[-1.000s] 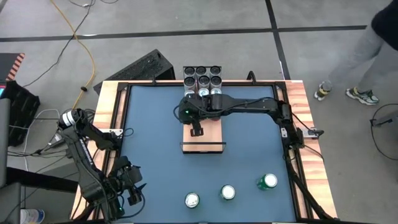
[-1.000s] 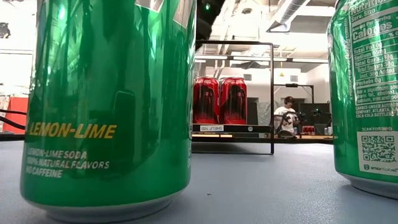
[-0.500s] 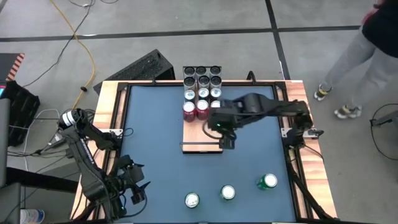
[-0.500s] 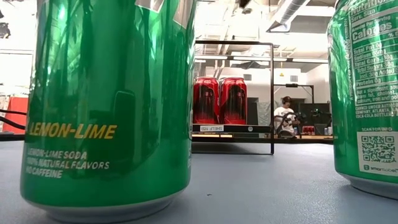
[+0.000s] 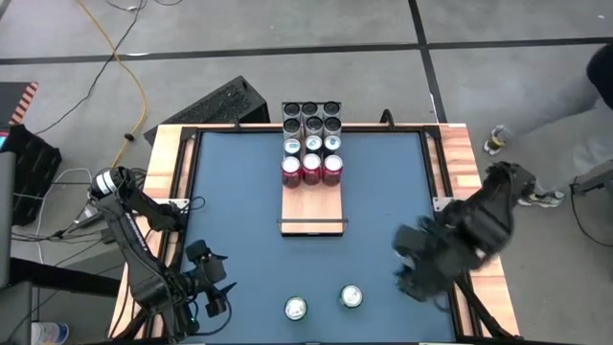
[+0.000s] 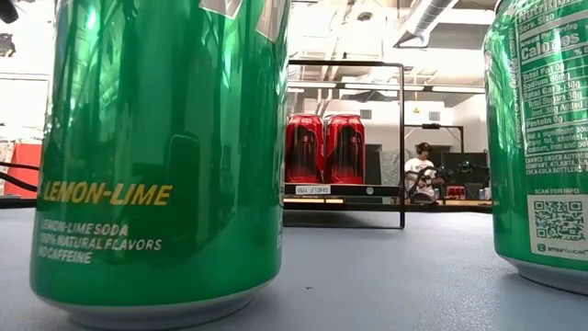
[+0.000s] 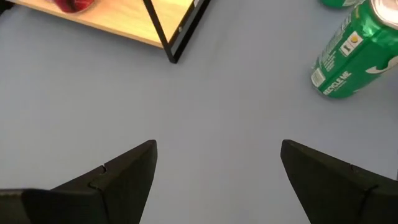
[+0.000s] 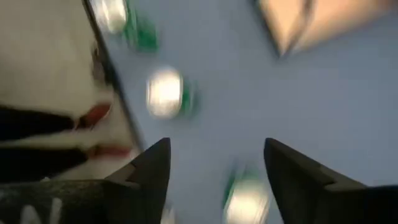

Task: Place canned beverage on shelf
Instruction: Put the right green soda can on the shelf

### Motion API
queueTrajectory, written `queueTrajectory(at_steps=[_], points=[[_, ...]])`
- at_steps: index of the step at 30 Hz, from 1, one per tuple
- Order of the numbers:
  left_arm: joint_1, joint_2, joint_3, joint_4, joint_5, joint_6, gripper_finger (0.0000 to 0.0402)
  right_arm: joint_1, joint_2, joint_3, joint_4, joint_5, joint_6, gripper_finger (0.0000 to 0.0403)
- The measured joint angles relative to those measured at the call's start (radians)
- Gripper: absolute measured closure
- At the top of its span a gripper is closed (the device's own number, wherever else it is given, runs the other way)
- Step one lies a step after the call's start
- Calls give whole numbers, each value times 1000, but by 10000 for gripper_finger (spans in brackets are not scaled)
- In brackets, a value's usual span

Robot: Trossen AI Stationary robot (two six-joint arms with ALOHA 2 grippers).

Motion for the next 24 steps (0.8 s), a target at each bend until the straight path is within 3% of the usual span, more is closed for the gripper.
queueTrajectory(at_steps=[5, 9, 19, 24], points=[[1, 0, 0, 11, 5, 37, 72, 182, -63, -259, 1, -111, 279, 151], [16, 0, 0, 11, 9, 53, 72, 232, -70, -341, -8, -181, 337, 145], [50, 0, 0, 48, 36, 61, 72, 193, -23, -411, 41, -271, 229, 64], [50, 0, 0, 65, 35, 60, 72, 177, -6, -472, 123, -251, 136, 35]])
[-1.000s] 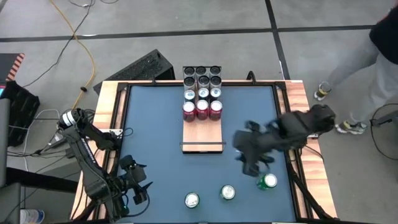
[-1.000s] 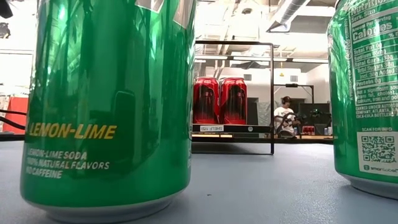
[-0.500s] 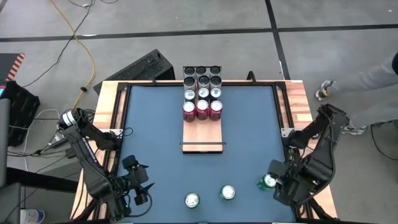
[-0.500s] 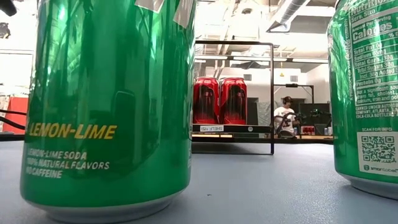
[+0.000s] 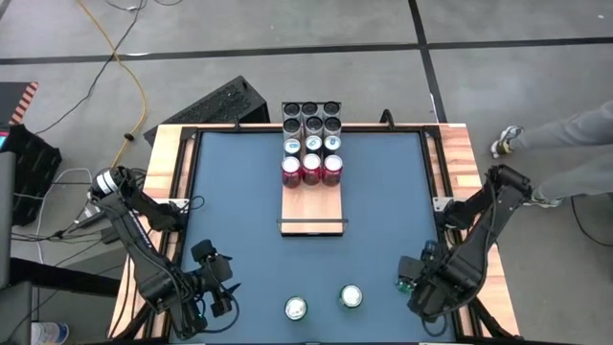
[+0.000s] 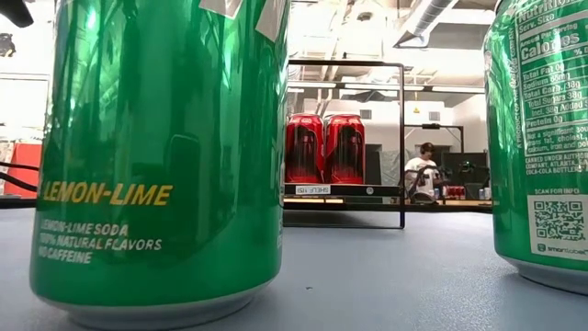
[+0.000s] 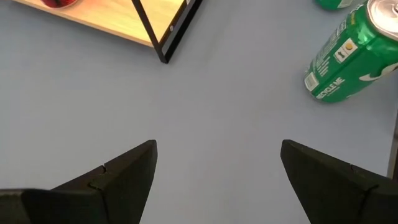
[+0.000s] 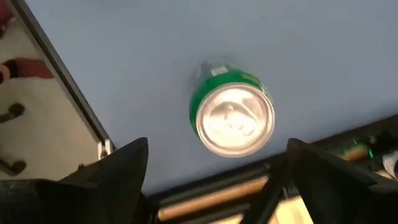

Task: Place canned beverage on shelf
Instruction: Put the right green soda can on the shelf

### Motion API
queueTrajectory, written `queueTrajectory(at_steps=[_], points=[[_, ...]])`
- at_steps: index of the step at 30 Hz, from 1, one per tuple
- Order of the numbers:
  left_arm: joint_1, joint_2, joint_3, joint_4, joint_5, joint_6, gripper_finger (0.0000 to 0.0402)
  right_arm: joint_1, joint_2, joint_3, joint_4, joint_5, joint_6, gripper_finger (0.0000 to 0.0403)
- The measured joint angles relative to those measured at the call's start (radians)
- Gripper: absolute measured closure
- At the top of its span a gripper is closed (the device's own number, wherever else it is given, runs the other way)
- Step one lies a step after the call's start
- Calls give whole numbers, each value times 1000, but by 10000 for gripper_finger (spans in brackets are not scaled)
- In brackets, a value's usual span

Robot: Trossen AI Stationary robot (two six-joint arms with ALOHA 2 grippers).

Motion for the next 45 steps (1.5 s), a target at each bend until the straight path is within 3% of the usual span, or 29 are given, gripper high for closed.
queueTrajectory(at_steps=[9, 23, 27, 35, 41, 45], points=[[0, 0, 0, 1, 4, 1, 72, -1, -8, -73, 30, 75, -63, 34], [7, 0, 0, -1, 8, 7, 72, 20, -11, -227, 171, 83, -73, 37], [12, 0, 0, 0, 3, 7, 72, 14, -11, -244, 217, 85, -86, 59], [18, 0, 0, -4, 1, 24, 72, -1, -13, -253, 250, 57, -112, 154], [18, 0, 0, -4, 0, 18, 72, -51, -12, -244, 249, 35, -176, 157], [18, 0, 0, -4, 11, 21, 72, -126, -25, -195, 209, 75, -277, 157]])
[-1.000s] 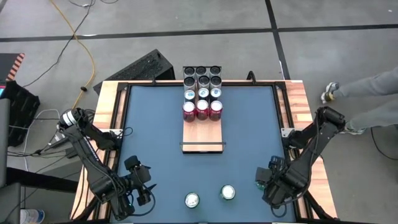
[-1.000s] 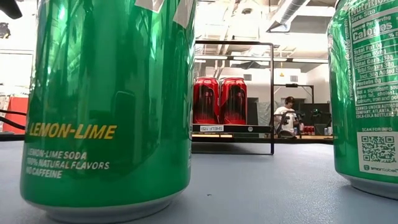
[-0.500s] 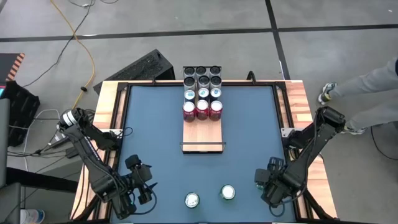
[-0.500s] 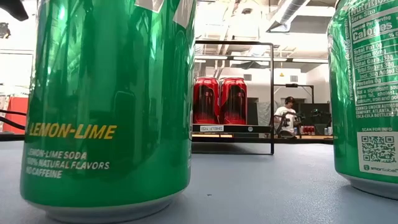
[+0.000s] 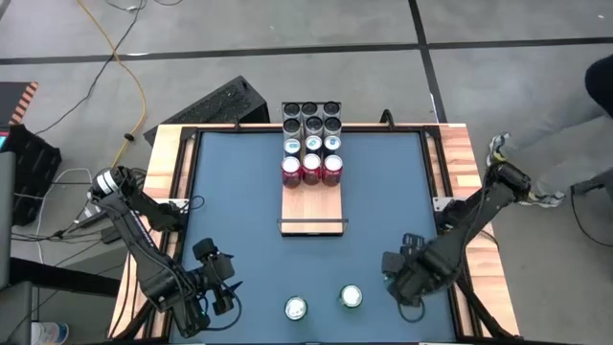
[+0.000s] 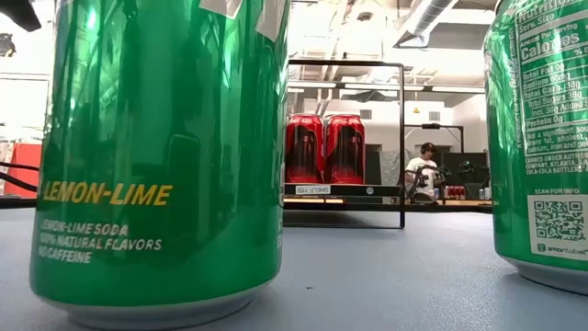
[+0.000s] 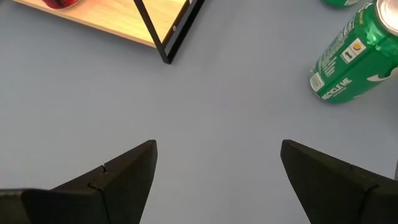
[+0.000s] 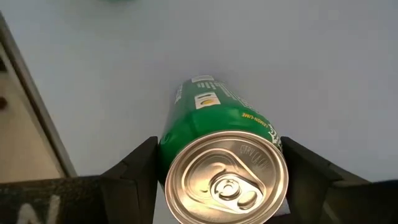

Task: Place canned beverage on shelf
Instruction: Put the right green soda can on the shelf

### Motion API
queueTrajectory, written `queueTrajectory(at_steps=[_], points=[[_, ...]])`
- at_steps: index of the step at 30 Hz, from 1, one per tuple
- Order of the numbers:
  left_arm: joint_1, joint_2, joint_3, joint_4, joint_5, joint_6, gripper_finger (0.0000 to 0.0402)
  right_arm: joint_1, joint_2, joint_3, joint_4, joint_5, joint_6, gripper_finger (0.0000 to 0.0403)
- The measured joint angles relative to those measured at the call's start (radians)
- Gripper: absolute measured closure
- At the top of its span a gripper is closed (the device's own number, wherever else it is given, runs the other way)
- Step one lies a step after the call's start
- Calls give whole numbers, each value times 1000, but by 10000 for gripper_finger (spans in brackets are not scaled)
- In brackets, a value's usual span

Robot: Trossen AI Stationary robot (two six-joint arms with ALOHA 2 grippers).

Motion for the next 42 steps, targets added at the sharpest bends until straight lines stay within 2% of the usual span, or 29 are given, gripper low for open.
queueTrajectory(at_steps=[5, 9, 12, 18, 24, 31, 42], points=[[0, 0, 0, 0, -13, 1, 72, -130, -49, 20, -99, 67, -124, 157], [-1, 0, 0, 0, -15, 1, 72, -269, -88, 22, -164, 136, -208, 157], [-7, 0, 0, 0, -16, 1, 72, -392, -114, 23, -151, 172, -311, 157], [-22, 0, 0, 0, -11, -13, 72, -610, -128, 37, -63, 181, -575, 157], [-24, 0, 0, 0, 5, -35, 72, -751, -61, 167, -62, 202, -913, 157], [-24, 0, 0, -1, -7, -49, 72, -800, 44, 310, -64, 200, -1349, 157], [-24, 0, 0, -4, -19, -106, 72, -691, 218, 427, -67, 193, -1762, 157]])
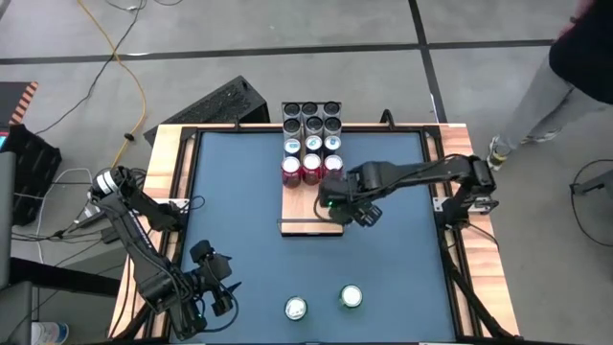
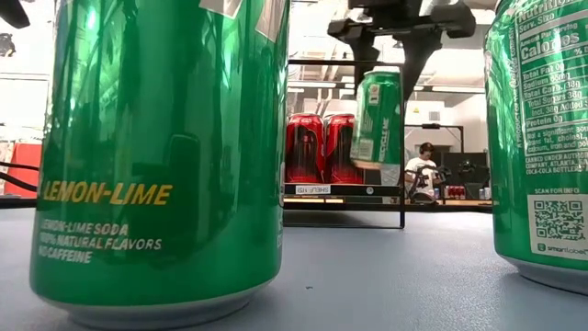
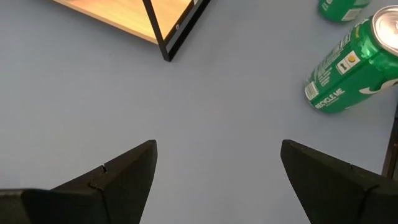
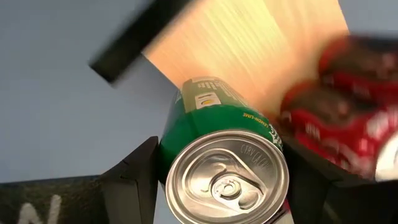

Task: Place canned beverage on shelf
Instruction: Put the right green soda can on the shelf

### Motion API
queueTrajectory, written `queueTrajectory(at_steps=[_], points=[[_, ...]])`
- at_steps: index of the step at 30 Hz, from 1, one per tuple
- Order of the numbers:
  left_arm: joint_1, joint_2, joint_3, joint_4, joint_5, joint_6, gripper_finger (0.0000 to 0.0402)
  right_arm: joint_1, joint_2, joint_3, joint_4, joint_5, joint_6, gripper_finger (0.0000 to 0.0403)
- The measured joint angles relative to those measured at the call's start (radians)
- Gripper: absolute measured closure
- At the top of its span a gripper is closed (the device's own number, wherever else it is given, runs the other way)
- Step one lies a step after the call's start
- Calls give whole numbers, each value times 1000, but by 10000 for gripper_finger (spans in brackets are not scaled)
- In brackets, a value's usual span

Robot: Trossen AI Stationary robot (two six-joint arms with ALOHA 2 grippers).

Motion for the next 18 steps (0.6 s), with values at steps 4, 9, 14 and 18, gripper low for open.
queueTrajectory(at_steps=[4, 9, 14, 18], points=[[0, 0, 0, -4, -4, -3, 72, 20, 44, 3, 5, 1, -94, 157], [0, 0, 0, -4, -11, -4, 72, 9, 65, 3, 9, 3, -138, 157], [0, 0, 0, -4, -13, -8, 72, -5, 60, 3, 30, 9, -194, 157], [0, 0, 0, -4, -22, -15, 72, -9, 54, 4, 35, 9, -206, 151]])
